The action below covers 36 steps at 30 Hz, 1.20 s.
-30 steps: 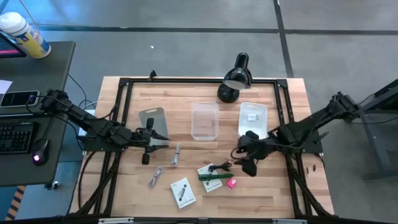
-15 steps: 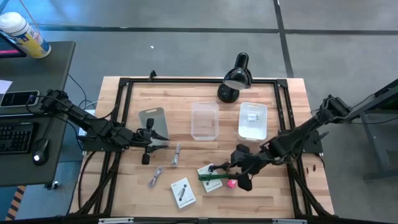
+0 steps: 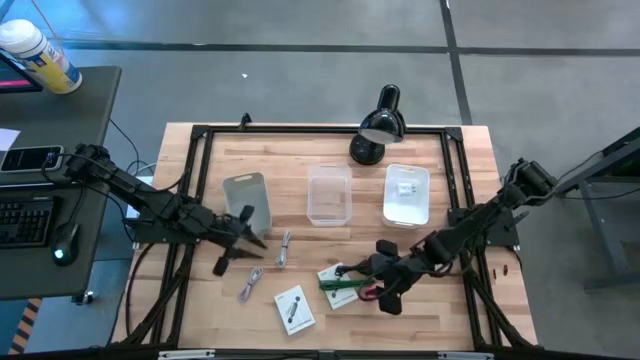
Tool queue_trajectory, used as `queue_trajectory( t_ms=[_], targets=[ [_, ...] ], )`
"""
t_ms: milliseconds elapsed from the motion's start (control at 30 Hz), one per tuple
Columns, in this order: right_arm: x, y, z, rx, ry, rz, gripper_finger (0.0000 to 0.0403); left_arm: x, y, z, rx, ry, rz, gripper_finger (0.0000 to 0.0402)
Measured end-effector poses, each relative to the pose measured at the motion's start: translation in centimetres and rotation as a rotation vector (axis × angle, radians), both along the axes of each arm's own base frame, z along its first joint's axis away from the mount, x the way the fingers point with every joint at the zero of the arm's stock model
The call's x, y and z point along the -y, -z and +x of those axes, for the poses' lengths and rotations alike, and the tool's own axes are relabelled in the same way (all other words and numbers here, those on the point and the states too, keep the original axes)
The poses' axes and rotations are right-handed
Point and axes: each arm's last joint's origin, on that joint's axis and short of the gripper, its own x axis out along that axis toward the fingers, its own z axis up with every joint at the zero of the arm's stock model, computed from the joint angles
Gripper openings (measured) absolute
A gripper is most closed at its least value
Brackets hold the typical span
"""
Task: Pick and place items into bin
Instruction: Put the pink charger adapter into the white bin
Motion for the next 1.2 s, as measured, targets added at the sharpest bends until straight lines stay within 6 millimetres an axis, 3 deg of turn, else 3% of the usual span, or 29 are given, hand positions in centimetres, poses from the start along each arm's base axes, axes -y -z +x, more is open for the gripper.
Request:
queue_trajectory(
  t_ms=[267,400,600,800,1033,1200],
  targets=[
    [0.1,0.3,-0.4,-0.047,-0.033,-0.026,0.0231,0.9,0.3,-0.5,-0.15,0.206,-0.27,0.0113],
    [-0.5,0.3,-0.8,-0.034,-0.08,-0.066,0.0232,1.7,0.6,-1.0,-0.208,0.241,-0.302,0.0113],
    [-2.1,1.2,-2.0,-0.033,-0.253,-0.211,0.0233,1.7,0.9,-1.1,-0.212,0.152,-0.264,0.0113],
    [-2.3,2.3,-1.9,-0.031,-0.31,-0.361,0.023,1.4,1.0,-1.0,-0.187,0.068,-0.206,0.0113],
    [-2.2,3.8,-1.2,-0.103,-0.378,-0.331,0.0227,1.4,1.0,-1.0,-0.199,0.066,-0.232,0.0113],
    [-2.2,3.7,-1.0,-0.075,-0.309,-0.332,0.0226,2.4,1.3,-1.6,-0.304,0.104,-0.346,0.0113]
  ],
)
